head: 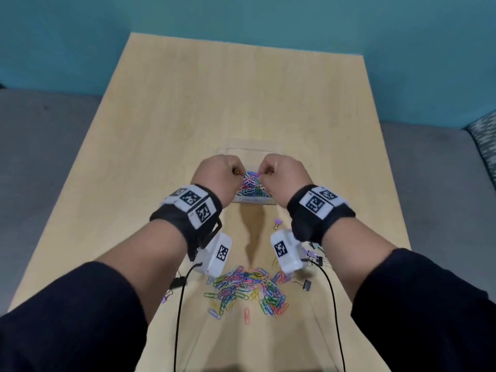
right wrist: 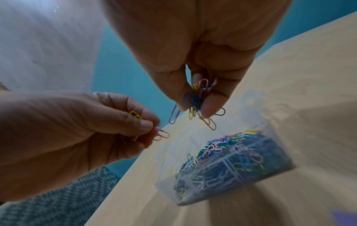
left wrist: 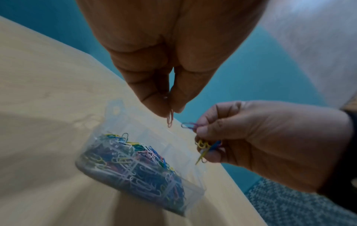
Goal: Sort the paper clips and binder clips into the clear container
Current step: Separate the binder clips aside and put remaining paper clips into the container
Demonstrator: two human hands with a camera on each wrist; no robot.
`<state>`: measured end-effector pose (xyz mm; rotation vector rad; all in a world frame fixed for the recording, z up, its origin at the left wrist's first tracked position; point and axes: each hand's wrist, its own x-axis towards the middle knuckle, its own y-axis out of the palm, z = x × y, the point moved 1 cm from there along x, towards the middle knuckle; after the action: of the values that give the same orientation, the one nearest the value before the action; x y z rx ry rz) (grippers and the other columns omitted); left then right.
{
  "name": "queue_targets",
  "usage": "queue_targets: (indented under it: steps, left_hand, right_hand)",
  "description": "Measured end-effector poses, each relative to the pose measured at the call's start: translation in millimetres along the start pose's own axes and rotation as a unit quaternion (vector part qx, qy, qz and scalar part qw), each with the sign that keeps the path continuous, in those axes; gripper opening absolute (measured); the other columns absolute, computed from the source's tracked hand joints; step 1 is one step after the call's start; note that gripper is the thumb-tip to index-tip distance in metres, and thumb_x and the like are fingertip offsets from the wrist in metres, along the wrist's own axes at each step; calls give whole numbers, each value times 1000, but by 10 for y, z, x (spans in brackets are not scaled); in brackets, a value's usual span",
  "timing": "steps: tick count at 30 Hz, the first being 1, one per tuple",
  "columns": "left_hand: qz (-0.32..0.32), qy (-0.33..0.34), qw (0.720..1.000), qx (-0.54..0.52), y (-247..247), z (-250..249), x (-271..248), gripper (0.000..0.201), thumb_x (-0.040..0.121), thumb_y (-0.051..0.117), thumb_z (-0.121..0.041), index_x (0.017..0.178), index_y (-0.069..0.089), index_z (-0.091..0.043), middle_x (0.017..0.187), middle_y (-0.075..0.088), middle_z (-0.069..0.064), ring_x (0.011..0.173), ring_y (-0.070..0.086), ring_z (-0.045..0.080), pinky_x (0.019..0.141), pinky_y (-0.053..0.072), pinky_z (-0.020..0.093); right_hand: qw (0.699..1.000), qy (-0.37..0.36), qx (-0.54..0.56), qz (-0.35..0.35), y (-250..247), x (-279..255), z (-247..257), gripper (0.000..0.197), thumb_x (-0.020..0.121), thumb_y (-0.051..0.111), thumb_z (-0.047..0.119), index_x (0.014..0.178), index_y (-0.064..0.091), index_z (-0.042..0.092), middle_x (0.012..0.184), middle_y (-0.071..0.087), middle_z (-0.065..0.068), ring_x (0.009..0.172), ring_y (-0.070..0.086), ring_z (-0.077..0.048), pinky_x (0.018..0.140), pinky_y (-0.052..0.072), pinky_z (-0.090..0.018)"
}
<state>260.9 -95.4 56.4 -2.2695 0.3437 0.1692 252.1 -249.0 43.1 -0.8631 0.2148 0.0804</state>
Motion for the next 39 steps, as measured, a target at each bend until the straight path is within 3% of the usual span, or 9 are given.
queue_targets:
  steps: [5, 9, 12, 16, 20, 26, 30, 33, 39]
  left_hand:
    - [25, 38, 996, 76, 102, 214, -261, 33, 87, 59, -24, 119, 63, -22, 118, 58, 6, 104, 57, 23, 87, 38, 26]
    - [54, 101, 990, 86, 268, 523, -977, 38, 82, 53, -28, 116, 63, -14, 116, 60, 9, 106, 57, 27, 94, 42, 31]
    - [96, 95, 983, 121, 505, 702, -1491, 39, 82, 55, -26, 119, 60, -15, 126, 55, 9, 116, 50, 28, 100, 41, 36]
    - [108, 128, 967, 192, 744, 780, -1822, 42, 72, 72, -24, 113, 63, -16, 119, 59, 7, 110, 56, 26, 92, 48, 33]
    - [84, 147, 961, 218, 794, 768, -1912, 50, 64, 79, -26, 111, 63, -16, 115, 61, 5, 105, 59, 23, 87, 50, 29]
    - [73, 135, 962, 228, 751, 871, -1968, 53, 70, 77, -23, 119, 59, -13, 125, 56, 11, 114, 53, 30, 92, 49, 38]
    - [68, 126, 964, 222, 760, 903, -1968, 56, 72, 75, -20, 123, 56, -10, 128, 53, 14, 117, 50, 34, 94, 47, 42]
    - [70, 132, 964, 218, 775, 917, -1985, 57, 73, 74, -21, 125, 53, -11, 129, 52, 13, 117, 50, 33, 96, 46, 41]
    - [68, 106, 972, 200, 781, 1004, -2062, 61, 69, 77, -20, 124, 55, -11, 127, 54, 14, 113, 53, 34, 89, 51, 43]
  right_hand:
    - [1000, 17, -25, -8, -29, -252, -146, 33, 91, 50, 19, 123, 59, 16, 116, 66, -7, 105, 59, -26, 88, 45, -31]
    - [990, -38, -130, 33, 121, -1081, -360, 35, 87, 47, 7, 120, 58, 8, 115, 63, -16, 107, 57, -34, 88, 46, -40]
    - [951, -121, -267, 99, 472, -1652, -505, 51, 74, 50, 4, 125, 51, 1, 120, 58, -17, 116, 52, -36, 101, 42, -43]
    - [928, -75, -337, 144, 778, -1922, -559, 68, 77, 35, 12, 143, 26, -2, 143, 34, -28, 135, 29, -42, 111, 25, -52]
    - [931, -122, -315, 135, 943, -2049, -522, 72, 74, 57, 11, 140, 34, -2, 142, 39, -27, 133, 35, -41, 105, 37, -50]
    - [944, -82, -300, 114, 853, -2271, -623, 68, 76, 23, 13, 142, 31, -2, 143, 37, -26, 134, 34, -42, 105, 36, -49]
    - [939, -107, -303, 123, 965, -2334, -662, 68, 74, 48, 15, 139, 38, -1, 140, 43, -25, 130, 41, -39, 102, 40, -48]
    - [941, -147, -278, 126, 939, -2391, -661, 62, 77, 45, 16, 137, 39, 4, 138, 47, -17, 129, 44, -33, 102, 41, -43]
    - [959, -51, -269, 70, 640, -2404, -985, 55, 61, 56, 8, 117, 54, 9, 119, 55, -13, 112, 53, -33, 94, 48, -41]
